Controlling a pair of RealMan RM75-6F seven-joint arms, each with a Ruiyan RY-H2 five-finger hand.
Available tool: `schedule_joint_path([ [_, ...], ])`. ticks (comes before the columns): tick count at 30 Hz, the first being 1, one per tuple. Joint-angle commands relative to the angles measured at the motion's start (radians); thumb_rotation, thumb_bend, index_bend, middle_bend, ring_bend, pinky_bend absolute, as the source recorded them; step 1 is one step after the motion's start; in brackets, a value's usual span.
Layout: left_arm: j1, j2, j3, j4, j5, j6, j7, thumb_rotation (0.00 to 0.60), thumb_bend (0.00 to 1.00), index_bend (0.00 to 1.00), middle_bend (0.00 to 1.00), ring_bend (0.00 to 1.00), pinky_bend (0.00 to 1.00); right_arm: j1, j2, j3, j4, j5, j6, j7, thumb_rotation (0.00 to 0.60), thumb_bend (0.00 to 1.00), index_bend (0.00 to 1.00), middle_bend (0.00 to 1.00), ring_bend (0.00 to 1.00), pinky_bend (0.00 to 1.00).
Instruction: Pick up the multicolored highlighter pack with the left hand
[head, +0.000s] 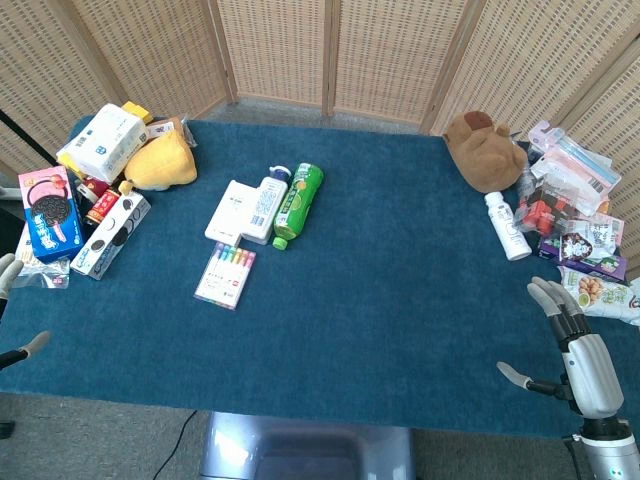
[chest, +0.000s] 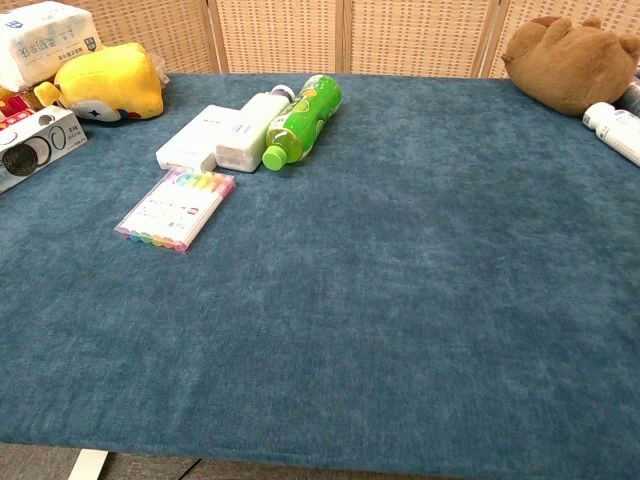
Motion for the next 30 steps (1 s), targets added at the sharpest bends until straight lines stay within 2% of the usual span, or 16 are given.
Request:
schedule_joint_path([
  [1, -0.004, -0.003, 0.004, 0.016, 0.01, -0.006, 0.015, 0.6, 0.0, 0.0, 0.0, 0.0, 0.0, 0.0, 0.0, 0.0, 0.001, 0.0, -0.001, -0.002, 0.6, 0.09, 0.0, 0.0, 0.0, 0.0],
  [6, -0.031, -0.014, 0.021, 0.063, 0.041, -0.052, 0.019, 0.6, 0.0, 0.0, 0.0, 0.0, 0.0, 0.0, -0.001, 0.004, -0.001, 0.004, 0.002, -0.007, 0.6, 0.09, 0.0, 0.0, 0.0, 0.0],
  [9, -0.087, -0.016, 0.036, 0.127, 0.107, -0.102, 0.046, 0.6, 0.0, 0.0, 0.0, 0.0, 0.0, 0.001, -0.004, 0.007, -0.001, 0.006, 0.003, -0.016, 0.6, 0.09, 0.0, 0.0, 0.0, 0.0],
  [18, -0.381, -0.033, 0.068, 0.336, 0.39, -0.246, 0.069, 0.6, 0.0, 0.0, 0.0, 0.0, 0.0, 0.005, -0.01, 0.023, 0.007, 0.038, -0.007, -0.027, 0.6, 0.09, 0.0, 0.0, 0.0, 0.0],
  [23, -0.55, -0.106, 0.11, 0.505, 0.529, -0.289, 0.023, 0.6, 0.0, 0.0, 0.0, 0.0, 0.0, 0.011, -0.01, 0.038, 0.011, 0.059, -0.013, -0.02, 0.6, 0.09, 0.0, 0.0, 0.0, 0.0],
  [30, -0.7, -0.24, 0.185, 0.73, 0.614, -0.346, -0.04, 0.6, 0.0, 0.0, 0.0, 0.0, 0.0, 0.013, -0.009, 0.051, 0.03, 0.097, -0.027, -0.003, 0.6, 0.09, 0.0, 0.0, 0.0, 0.0],
])
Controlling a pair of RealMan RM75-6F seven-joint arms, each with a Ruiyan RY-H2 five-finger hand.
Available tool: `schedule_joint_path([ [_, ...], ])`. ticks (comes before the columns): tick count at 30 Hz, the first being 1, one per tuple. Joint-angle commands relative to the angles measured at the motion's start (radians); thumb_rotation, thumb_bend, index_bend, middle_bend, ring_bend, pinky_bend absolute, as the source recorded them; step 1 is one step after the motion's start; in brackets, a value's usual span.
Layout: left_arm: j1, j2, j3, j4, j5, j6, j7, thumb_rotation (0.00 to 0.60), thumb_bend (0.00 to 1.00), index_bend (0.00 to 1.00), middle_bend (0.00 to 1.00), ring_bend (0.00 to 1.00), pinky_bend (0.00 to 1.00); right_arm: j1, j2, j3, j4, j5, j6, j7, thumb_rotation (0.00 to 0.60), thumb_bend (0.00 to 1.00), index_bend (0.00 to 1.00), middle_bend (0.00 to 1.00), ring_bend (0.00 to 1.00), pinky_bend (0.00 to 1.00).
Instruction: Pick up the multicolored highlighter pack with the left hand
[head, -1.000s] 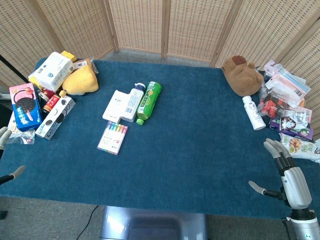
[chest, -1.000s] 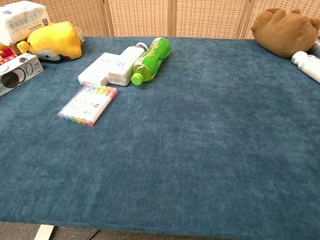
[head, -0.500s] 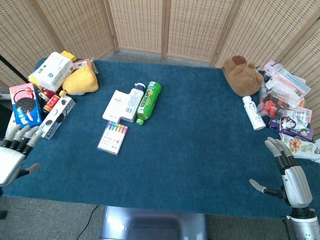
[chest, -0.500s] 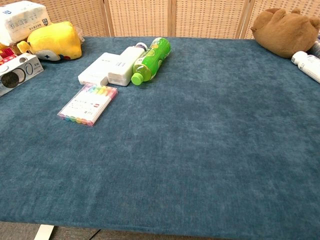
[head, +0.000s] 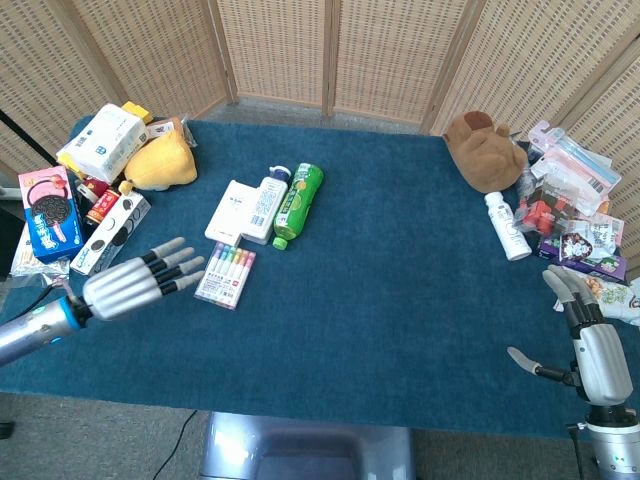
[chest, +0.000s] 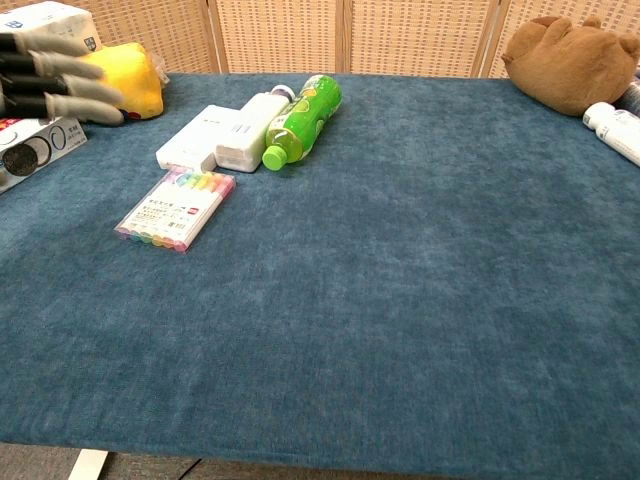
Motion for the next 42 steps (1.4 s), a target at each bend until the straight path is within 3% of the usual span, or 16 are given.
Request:
schedule_joint_path([
  [1, -0.109, -0.101, 0.067, 0.146, 0.066, -0.055, -0.051, 0.6, 0.0, 0.0, 0.0, 0.0, 0.0, 0.001, 0.001, 0.007, 0.007, 0.015, -0.006, 0.009, 0.6, 0.09, 0.0, 0.0, 0.0, 0.0],
  [9, -0.213, -0.217, 0.15, 0.315, 0.086, -0.113, -0.115, 0.6, 0.0, 0.0, 0.0, 0.0, 0.0, 0.002, 0.007, 0.029, 0.016, 0.056, -0.015, 0.031, 0.6, 0.09, 0.0, 0.0, 0.0, 0.0],
  [15, -0.25, -0.287, 0.182, 0.391, 0.059, -0.148, -0.136, 0.6, 0.0, 0.0, 0.0, 0.0, 0.0, -0.003, 0.015, 0.038, 0.017, 0.071, -0.013, 0.047, 0.6, 0.09, 0.0, 0.0, 0.0, 0.0],
  [35, -0.306, -0.41, 0.278, 0.479, -0.009, -0.197, -0.186, 0.6, 0.0, 0.01, 0.0, 0.0, 0.01, -0.009, 0.032, 0.064, 0.024, 0.105, -0.019, 0.091, 0.6, 0.09, 0.0, 0.0, 0.0, 0.0],
  [36, -0.307, -0.413, 0.28, 0.48, -0.011, -0.186, -0.19, 0.6, 0.0, 0.06, 0.0, 0.0, 0.06, -0.01, 0.032, 0.064, 0.024, 0.105, -0.019, 0.092, 0.6, 0.09, 0.0, 0.0, 0.0, 0.0],
  [37, -0.307, -0.417, 0.282, 0.483, -0.013, -0.171, -0.191, 0.6, 0.0, 0.16, 0.07, 0.07, 0.17, -0.011, 0.032, 0.064, 0.024, 0.105, -0.018, 0.092, 0.6, 0.09, 0.0, 0.0, 0.0, 0.0],
  [38, -0.307, -0.422, 0.286, 0.489, -0.013, -0.149, -0.19, 0.6, 0.0, 0.3, 0.18, 0.18, 0.31, -0.012, 0.032, 0.065, 0.024, 0.104, -0.016, 0.092, 0.6, 0.09, 0.0, 0.0, 0.0, 0.0],
  [39, -0.306, -0.426, 0.29, 0.495, -0.012, -0.137, -0.189, 0.6, 0.0, 0.49, 0.38, 0.36, 0.49, -0.012, 0.032, 0.065, 0.024, 0.103, -0.014, 0.092, 0.6, 0.09, 0.0, 0.0, 0.0, 0.0],
  [40, -0.305, -0.429, 0.294, 0.5, -0.013, -0.128, -0.189, 0.6, 0.0, 0.63, 0.53, 0.5, 0.61, -0.013, 0.032, 0.065, 0.024, 0.102, -0.013, 0.092, 0.6, 0.09, 0.0, 0.0, 0.0, 0.0],
  [42, -0.301, -0.434, 0.301, 0.512, -0.016, -0.108, -0.183, 0.6, 0.0, 0.76, 0.67, 0.63, 0.7, -0.015, 0.032, 0.065, 0.023, 0.099, -0.01, 0.09, 0.6, 0.09, 0.0, 0.0, 0.0, 0.0],
])
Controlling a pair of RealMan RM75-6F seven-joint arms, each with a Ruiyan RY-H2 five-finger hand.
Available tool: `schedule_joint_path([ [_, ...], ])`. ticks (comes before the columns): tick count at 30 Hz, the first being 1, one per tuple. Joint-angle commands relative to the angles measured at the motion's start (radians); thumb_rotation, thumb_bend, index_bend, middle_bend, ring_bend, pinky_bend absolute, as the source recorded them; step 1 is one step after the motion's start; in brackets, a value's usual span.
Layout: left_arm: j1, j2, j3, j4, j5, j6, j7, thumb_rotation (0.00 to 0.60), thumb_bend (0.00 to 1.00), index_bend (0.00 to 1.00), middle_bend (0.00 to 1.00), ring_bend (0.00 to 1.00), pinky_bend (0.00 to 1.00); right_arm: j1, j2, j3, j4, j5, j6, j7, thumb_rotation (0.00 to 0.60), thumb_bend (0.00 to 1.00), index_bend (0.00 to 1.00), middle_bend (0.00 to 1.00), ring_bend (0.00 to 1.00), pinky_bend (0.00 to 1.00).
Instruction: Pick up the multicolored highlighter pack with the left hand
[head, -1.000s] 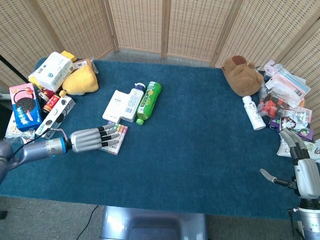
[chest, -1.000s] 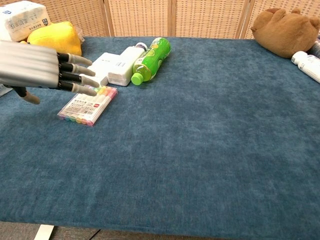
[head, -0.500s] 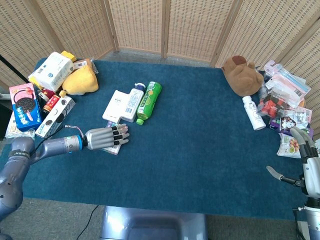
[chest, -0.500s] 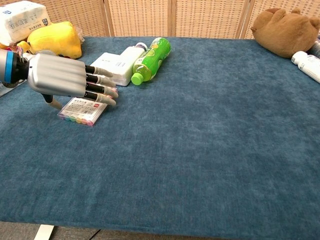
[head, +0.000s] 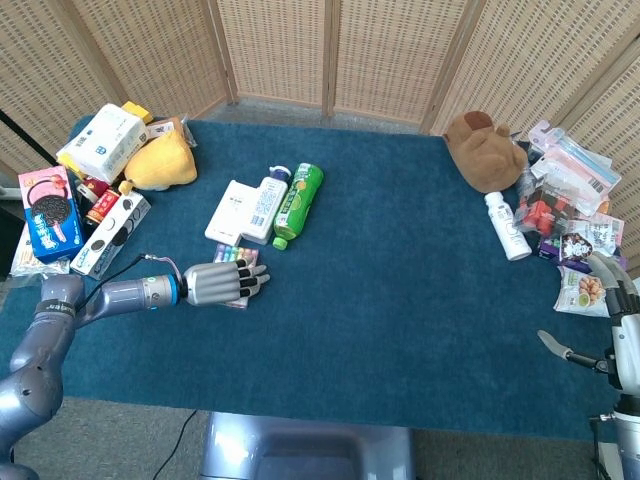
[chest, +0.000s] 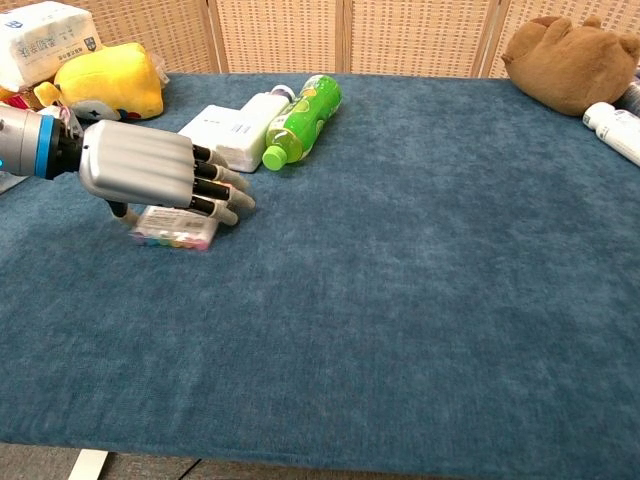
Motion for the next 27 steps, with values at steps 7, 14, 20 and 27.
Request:
schedule_joint_path([
  [7, 0.006, 0.005, 0.006, 0.02, -0.038, 0.105, 0.009, 0.6, 0.0, 0.83, 0.74, 0.7, 0.73, -0.003, 0.002, -0.005, -0.007, -0.012, 0.001, -0.002, 0.6, 0.09, 0.0, 0.0, 0.0, 0.0],
  [14, -0.018, 0.08, -0.018, -0.043, -0.071, 0.204, 0.047, 0.6, 0.0, 0.83, 0.74, 0.7, 0.73, -0.005, 0.005, -0.011, -0.017, -0.03, 0.005, 0.0, 0.6, 0.09, 0.0, 0.0, 0.0, 0.0],
  [20, -0.05, 0.19, -0.045, -0.173, -0.094, 0.257, 0.118, 0.6, 0.0, 0.83, 0.74, 0.7, 0.73, -0.009, 0.011, -0.019, -0.033, -0.056, 0.018, 0.001, 0.6, 0.09, 0.0, 0.0, 0.0, 0.0],
  [27, -0.091, 0.337, -0.074, -0.39, -0.108, 0.241, 0.229, 0.6, 0.0, 0.83, 0.73, 0.69, 0.73, -0.016, 0.019, -0.024, -0.045, -0.075, 0.037, 0.008, 0.6, 0.09, 0.0, 0.0, 0.0, 0.0],
])
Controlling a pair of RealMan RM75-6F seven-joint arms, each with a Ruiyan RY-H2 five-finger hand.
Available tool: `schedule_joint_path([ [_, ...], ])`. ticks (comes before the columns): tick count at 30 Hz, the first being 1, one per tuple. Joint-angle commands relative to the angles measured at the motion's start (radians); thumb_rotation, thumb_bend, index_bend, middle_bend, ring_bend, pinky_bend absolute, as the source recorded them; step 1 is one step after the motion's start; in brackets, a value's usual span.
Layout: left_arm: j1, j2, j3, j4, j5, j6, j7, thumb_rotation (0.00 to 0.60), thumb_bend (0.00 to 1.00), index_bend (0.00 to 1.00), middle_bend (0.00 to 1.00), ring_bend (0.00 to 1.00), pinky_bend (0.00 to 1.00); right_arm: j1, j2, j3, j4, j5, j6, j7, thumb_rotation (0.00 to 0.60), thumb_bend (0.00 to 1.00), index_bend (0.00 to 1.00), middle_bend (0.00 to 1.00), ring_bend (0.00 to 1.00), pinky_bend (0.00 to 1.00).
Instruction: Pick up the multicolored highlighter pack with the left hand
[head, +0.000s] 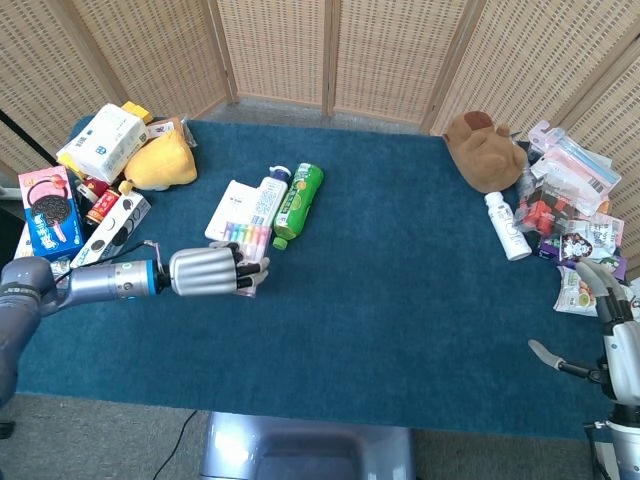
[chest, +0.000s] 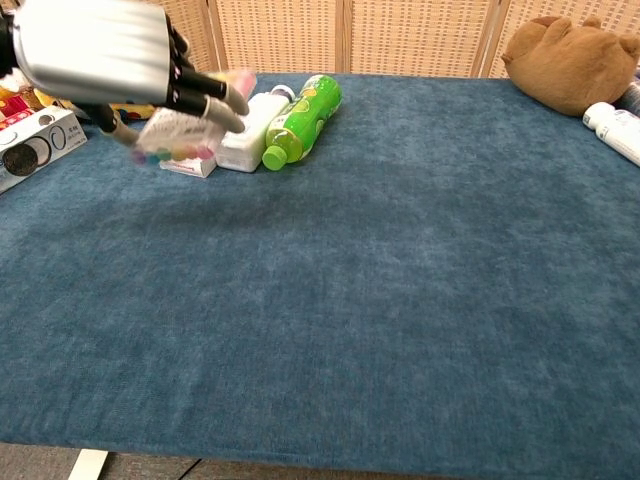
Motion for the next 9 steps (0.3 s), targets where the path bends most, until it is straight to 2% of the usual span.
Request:
schedule_joint_path([
  [1, -0.033, 0.1, -0.025, -0.138, -0.013, -0.018, 0.081, 0.6, 0.0, 0.83, 0.73, 0.69, 0.73, -0.001, 0.002, 0.0, -0.002, -0.001, 0.003, 0.002, 0.6, 0.09, 0.0, 0.0, 0.0, 0.0],
  [5, -0.05, 0.163, -0.04, -0.238, -0.017, -0.054, 0.128, 0.6, 0.0, 0.83, 0.73, 0.69, 0.73, -0.003, 0.006, 0.0, -0.004, -0.002, 0.006, 0.004, 0.6, 0.09, 0.0, 0.0, 0.0, 0.0],
  [9, -0.058, 0.195, -0.053, -0.292, -0.016, -0.078, 0.151, 0.6, 0.0, 0.83, 0.73, 0.69, 0.74, -0.005, 0.007, 0.0, -0.004, -0.001, 0.008, 0.003, 0.6, 0.09, 0.0, 0.0, 0.0, 0.0],
])
